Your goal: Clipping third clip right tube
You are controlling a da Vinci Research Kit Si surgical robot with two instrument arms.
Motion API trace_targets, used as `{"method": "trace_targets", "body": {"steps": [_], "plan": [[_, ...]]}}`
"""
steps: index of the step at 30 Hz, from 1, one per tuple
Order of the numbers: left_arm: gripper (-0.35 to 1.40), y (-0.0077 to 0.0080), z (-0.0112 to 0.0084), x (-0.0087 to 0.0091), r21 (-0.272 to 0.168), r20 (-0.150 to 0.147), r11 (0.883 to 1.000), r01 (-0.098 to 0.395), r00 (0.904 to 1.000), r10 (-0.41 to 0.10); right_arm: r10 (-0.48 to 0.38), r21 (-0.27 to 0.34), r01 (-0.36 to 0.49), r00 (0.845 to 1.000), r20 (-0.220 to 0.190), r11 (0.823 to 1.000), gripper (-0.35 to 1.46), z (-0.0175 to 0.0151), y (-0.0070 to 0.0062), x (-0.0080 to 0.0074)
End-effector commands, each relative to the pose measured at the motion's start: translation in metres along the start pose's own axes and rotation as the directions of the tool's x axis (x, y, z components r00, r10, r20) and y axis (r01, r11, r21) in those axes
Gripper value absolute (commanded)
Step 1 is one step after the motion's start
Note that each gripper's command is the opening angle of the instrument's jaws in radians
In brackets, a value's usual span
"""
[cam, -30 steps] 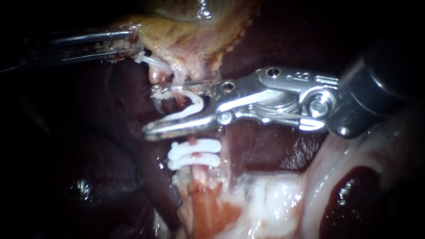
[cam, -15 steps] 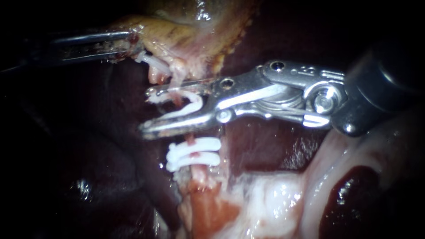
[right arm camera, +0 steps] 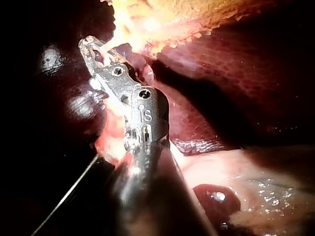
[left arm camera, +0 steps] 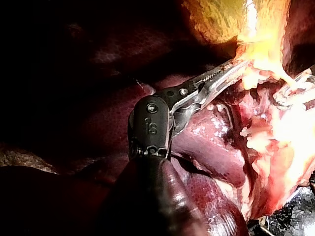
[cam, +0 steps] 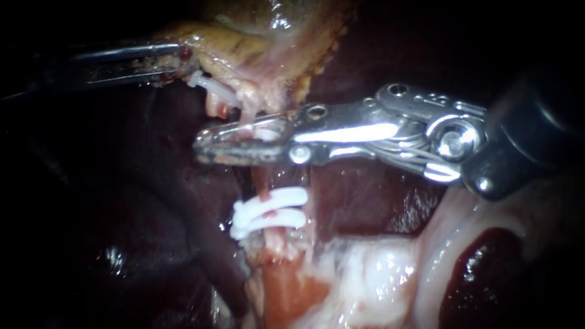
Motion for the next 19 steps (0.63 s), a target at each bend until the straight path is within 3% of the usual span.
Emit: {"method": "trace_targets", "body": {"steps": [1, 19], "plan": [[-0.35, 0.0000, 0.0000, 0.0000, 0.000, 0.000, 1.000, 0.000, 1.0000, 0.000, 0.000, 0.000, 0.000, 1.000, 0.000, 1.000, -0.35, -0.0001, 0.0001, 0.0000], [-0.35, 0.0000, 0.0000, 0.0000, 0.000, 0.000, 1.000, 0.000, 1.0000, 0.000, 0.028, 0.007, -0.028, 1.000, 0.003, 1.000, -0.35, -0.0002, 0.0004, -0.0003]]}}
